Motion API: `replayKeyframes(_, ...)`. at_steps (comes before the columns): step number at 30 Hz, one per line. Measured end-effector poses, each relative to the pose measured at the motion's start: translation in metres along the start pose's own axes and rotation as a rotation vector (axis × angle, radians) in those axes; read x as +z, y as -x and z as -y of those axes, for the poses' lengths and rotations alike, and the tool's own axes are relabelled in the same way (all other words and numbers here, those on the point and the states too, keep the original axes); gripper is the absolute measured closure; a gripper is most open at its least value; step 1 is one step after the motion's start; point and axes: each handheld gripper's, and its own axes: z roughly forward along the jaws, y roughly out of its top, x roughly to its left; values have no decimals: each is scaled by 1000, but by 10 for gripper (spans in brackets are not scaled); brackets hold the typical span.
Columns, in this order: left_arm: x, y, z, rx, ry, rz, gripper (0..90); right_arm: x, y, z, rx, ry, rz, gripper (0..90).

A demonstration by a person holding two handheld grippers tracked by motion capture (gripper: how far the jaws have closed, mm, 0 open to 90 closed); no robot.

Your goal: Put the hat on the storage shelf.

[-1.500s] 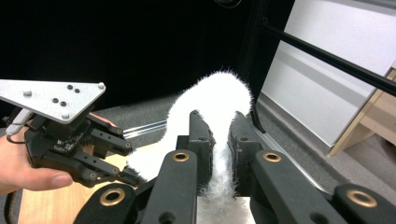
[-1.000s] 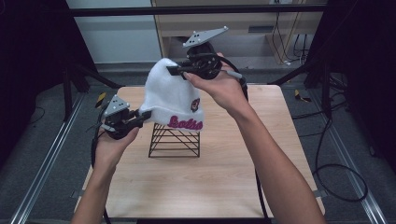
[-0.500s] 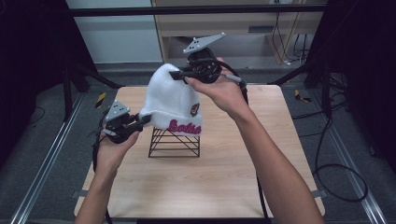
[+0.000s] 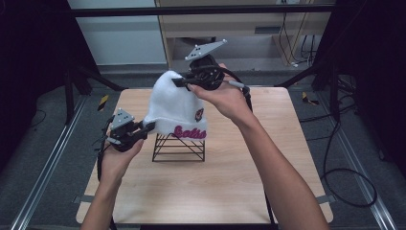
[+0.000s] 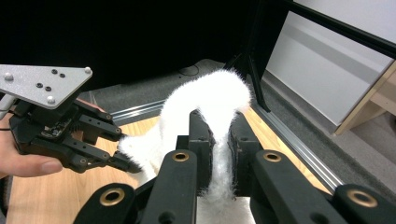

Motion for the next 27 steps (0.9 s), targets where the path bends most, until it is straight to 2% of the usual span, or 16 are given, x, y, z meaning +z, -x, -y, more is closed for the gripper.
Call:
replayKeyframes(12,2,-4,9,-16,-1,-8,729,5,-5,1,-23,-29,-4,827)
replayKeyframes(27,6,-5,25,-24,-13,-32,728,13,-8,13,-29,-60,-21,827)
